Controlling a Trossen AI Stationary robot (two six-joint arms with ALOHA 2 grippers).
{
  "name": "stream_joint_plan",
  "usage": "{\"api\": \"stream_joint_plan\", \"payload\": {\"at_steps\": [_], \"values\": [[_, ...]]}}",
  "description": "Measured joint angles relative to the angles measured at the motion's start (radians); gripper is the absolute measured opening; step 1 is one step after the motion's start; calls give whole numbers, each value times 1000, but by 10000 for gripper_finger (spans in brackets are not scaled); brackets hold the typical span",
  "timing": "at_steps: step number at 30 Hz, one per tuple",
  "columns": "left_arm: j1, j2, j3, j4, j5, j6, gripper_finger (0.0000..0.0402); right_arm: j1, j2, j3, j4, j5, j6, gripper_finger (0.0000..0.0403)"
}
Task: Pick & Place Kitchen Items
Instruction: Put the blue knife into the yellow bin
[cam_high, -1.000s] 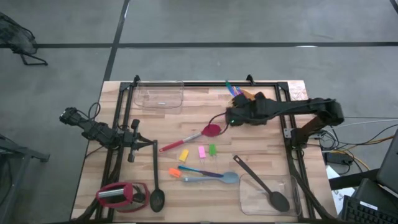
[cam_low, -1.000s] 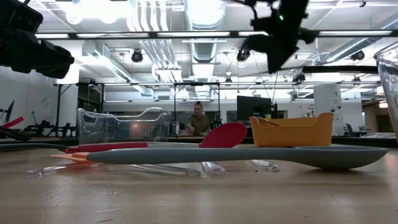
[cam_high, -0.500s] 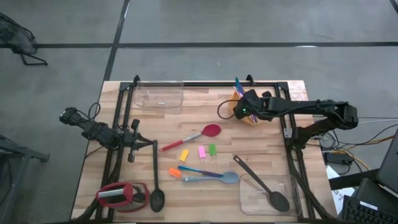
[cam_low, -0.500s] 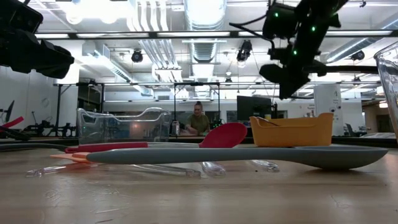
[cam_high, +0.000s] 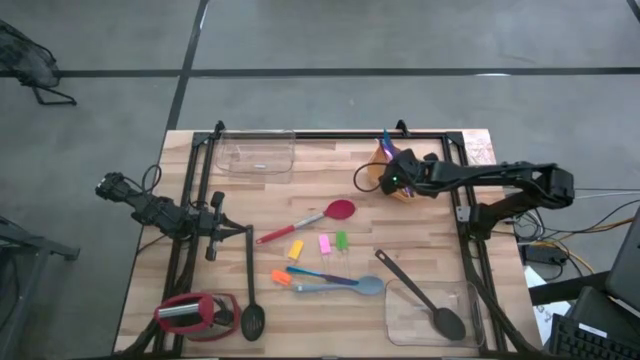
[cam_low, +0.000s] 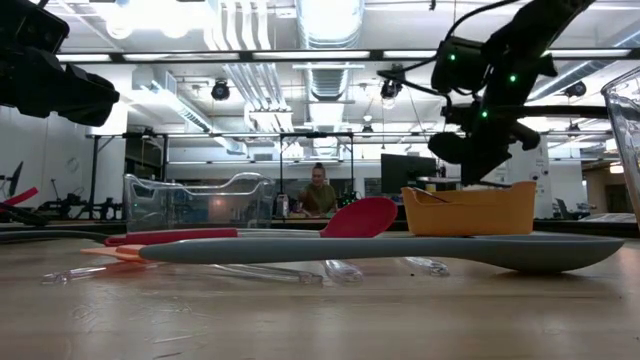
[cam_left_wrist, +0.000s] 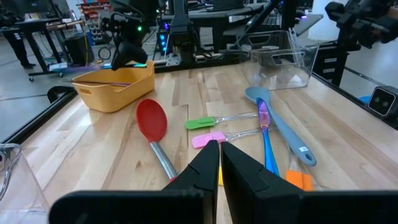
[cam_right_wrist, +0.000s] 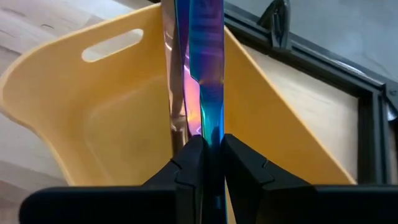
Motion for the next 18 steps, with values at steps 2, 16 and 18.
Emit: {"api": "stream_joint_plan", "payload": {"at_steps": [2, 16, 18], "values": [[0, 0, 0, 0, 0, 0, 23, 0, 9, -13, 20, 0, 0, 50], [0, 0, 0, 0, 0, 0, 23, 7, 15, -65, 74, -3, 4, 91], [0, 0, 0, 0, 0, 0, 23, 10, 8, -54, 73, -2, -13, 100]]}}
